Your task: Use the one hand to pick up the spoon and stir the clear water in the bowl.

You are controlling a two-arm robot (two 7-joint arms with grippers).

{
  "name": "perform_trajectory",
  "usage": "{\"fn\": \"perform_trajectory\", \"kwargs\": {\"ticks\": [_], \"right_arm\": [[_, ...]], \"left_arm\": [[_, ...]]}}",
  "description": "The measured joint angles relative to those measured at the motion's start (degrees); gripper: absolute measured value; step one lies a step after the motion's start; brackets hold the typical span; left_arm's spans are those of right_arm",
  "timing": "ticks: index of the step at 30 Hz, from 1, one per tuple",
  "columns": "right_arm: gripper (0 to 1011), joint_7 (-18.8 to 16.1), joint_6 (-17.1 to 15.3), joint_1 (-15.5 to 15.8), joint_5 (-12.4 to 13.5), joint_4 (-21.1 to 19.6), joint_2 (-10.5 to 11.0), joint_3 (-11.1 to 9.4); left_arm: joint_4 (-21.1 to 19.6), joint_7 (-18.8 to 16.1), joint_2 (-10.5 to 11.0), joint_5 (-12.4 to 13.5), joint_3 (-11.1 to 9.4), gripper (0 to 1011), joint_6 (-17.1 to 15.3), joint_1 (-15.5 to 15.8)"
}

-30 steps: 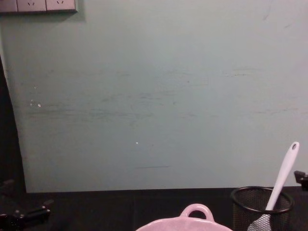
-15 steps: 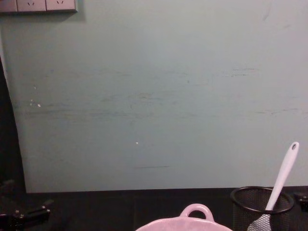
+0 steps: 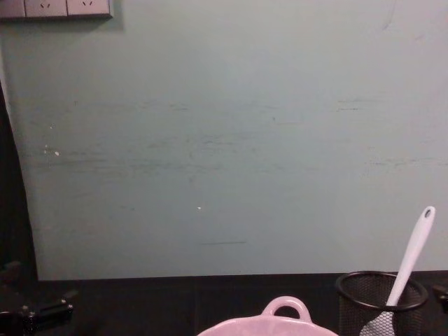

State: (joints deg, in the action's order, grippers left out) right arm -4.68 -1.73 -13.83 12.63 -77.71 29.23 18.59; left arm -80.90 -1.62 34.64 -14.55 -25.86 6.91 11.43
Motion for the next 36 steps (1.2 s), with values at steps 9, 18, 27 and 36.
{"fn": "perform_trajectory", "kwargs": {"ticks": [9,18,27,36], "right_arm": [[1003,-0.06,0.16,-0.05,0.17,0.17,0.03,0.02],[1002,-0.09,0.24,-0.10,0.36,0.23,0.03,0.06],[1002,-0.13,0.31,-0.12,0.40,0.30,0.03,0.09],[1002,-0.19,0.34,-0.12,0.45,0.32,0.03,0.09]], "left_arm": [[0.00,0.00,0.00,0.00,0.00,1005,0.00,0.00],[0.00,0.00,0.00,0.00,0.00,1005,0.00,0.00],[0.00,0.00,0.00,0.00,0.00,1005,0.00,0.00],[0.00,0.00,0.00,0.00,0.00,1005,0.00,0.00]]}}
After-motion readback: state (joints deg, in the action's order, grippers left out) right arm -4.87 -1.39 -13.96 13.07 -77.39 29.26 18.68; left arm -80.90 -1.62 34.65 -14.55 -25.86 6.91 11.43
